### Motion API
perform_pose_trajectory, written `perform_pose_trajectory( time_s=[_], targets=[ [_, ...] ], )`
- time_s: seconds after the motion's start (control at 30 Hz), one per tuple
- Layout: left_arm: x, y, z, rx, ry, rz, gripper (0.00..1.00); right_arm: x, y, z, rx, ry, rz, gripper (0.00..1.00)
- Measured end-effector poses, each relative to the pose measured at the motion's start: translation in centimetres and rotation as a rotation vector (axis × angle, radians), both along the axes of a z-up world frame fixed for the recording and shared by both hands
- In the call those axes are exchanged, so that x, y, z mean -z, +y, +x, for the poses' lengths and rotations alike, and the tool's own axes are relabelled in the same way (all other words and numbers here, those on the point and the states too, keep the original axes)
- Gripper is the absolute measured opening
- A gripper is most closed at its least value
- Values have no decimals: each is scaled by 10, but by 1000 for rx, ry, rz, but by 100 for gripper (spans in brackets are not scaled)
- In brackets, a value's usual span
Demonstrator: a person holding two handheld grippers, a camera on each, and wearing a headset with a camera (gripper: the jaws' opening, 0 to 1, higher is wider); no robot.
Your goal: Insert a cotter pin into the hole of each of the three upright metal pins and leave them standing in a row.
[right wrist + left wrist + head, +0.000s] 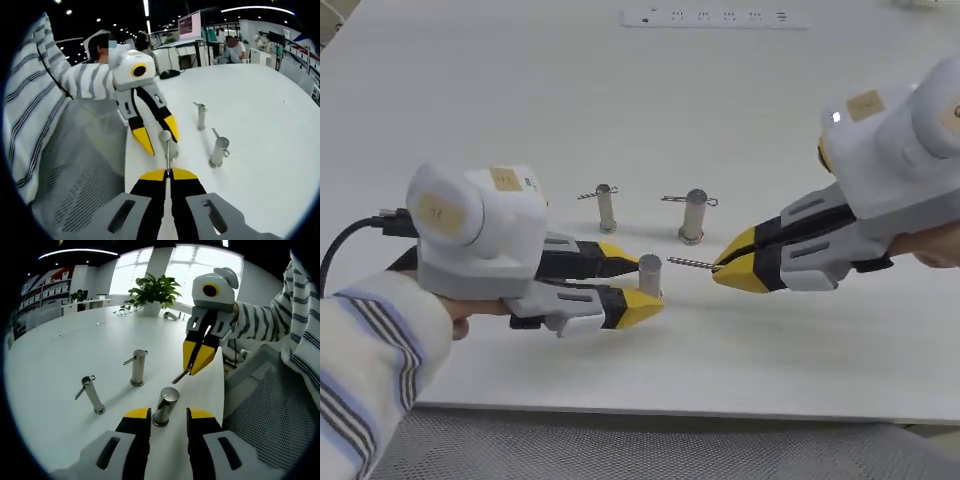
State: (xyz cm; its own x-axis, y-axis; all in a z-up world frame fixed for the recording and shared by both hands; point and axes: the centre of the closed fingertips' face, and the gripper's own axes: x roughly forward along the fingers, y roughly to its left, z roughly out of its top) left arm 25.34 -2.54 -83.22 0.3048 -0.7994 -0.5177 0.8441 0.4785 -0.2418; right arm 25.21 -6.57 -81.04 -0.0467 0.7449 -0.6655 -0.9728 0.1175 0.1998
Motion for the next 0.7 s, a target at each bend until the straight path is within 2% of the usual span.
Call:
perform_pose_trajectory(
  time_s=[0.23, 0.33, 0.43, 0.5, 0.57, 0.7],
  targets=[
    [3, -5, 5, -26, 3, 4, 23, 2, 1, 2, -41, -11, -9, 4],
    [1, -7, 6, -26, -9, 1, 21, 2, 1, 2, -55, -10, -13, 4],
    [3, -4, 6, -27, -10, 20, 19, 2, 1, 1, -65, -11, -15, 4],
    [5, -2, 7, -29, -25, 37, 16, 2, 2, 1, -74, -13, -17, 4],
    [4, -1, 10, -27, -63, 50, 14, 2, 3, 1, -81, -13, -19, 4],
    [4, -2, 8, 2, -92, 63, 13, 2, 5, 0, -95, -15, -26, 4]
  ],
)
